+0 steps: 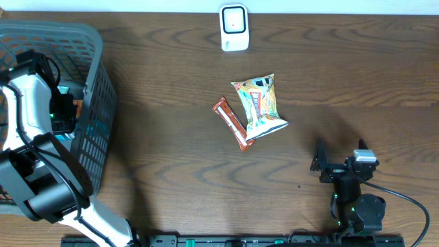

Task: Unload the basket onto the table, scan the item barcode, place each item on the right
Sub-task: 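Reach the left gripper into the basket and grasp the blue Listerine bottle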

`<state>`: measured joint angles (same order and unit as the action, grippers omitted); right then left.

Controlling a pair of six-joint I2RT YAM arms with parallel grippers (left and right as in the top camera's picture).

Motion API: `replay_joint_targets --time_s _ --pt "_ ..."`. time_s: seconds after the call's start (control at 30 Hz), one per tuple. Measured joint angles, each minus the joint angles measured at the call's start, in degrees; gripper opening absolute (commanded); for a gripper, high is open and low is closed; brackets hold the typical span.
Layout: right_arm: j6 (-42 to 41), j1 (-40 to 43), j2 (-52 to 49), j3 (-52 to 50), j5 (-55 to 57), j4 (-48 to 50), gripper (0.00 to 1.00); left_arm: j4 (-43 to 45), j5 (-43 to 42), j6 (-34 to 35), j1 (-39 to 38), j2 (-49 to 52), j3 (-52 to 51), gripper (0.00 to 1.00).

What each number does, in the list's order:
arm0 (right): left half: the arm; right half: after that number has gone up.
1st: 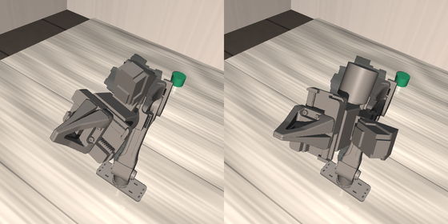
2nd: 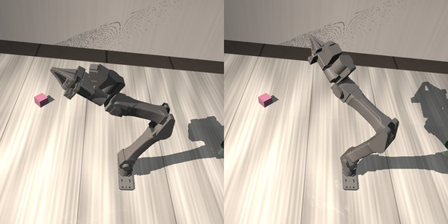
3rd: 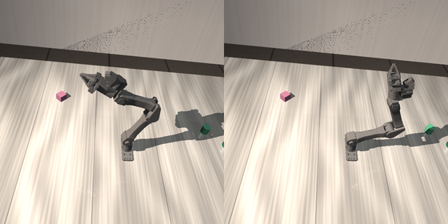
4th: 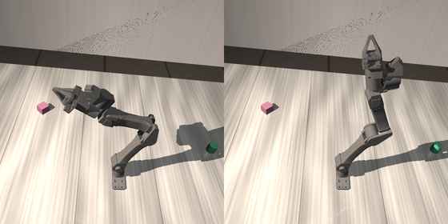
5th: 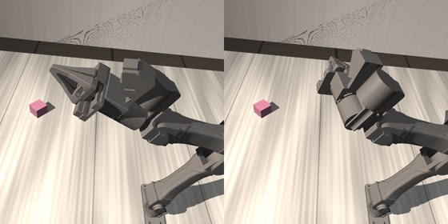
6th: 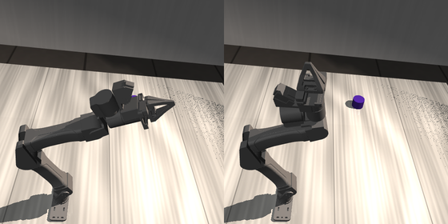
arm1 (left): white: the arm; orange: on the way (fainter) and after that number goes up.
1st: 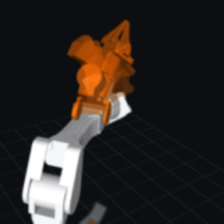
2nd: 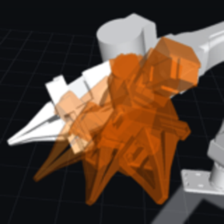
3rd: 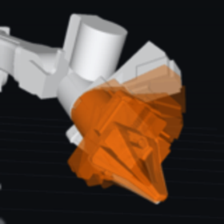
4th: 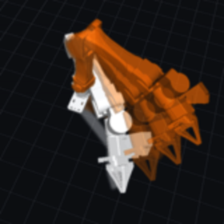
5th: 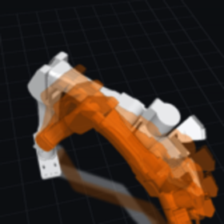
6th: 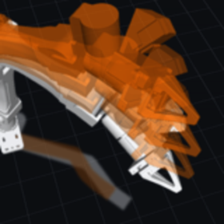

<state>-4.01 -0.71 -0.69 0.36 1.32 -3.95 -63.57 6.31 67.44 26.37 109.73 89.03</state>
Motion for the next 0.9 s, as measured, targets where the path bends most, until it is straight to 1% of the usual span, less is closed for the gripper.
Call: replay_joint_targets --time_s 0.07,0.3,0.47,0.57,0.77,0.9 --pt "0.0 0.0 0.0 0.0 0.0 0.0 0.99 -0.5 0.0 0.0 0.0 0.0 0.0 0.22" --pt "0.0 0.0 0.0 0.0 0.0 0.0 0.99 -0.6 0.1 -0.2 0.1 -0.1 -3.0 0.35" --pt "0.0 0.0 0.0 0.0 0.0 0.0 0.99 2.4 0.7 0.0 0.1 -1.5 -7.1 0.44" --pt "0.0 0.0 0.0 0.0 0.0 0.0 0.99 4.4 1.2 0.0 0.1 -1.9 -9.0 0.48" --pt "0.0 0.0 0.0 0.0 0.0 0.0 0.99 6.1 1.6 0.0 0.1 -2.4 -10.4 0.51" --pt "0.0 0.0 0.0 0.0 0.0 0.0 0.99 7.5 1.5 0.0 0.1 -2.4 -10.7 0.51"
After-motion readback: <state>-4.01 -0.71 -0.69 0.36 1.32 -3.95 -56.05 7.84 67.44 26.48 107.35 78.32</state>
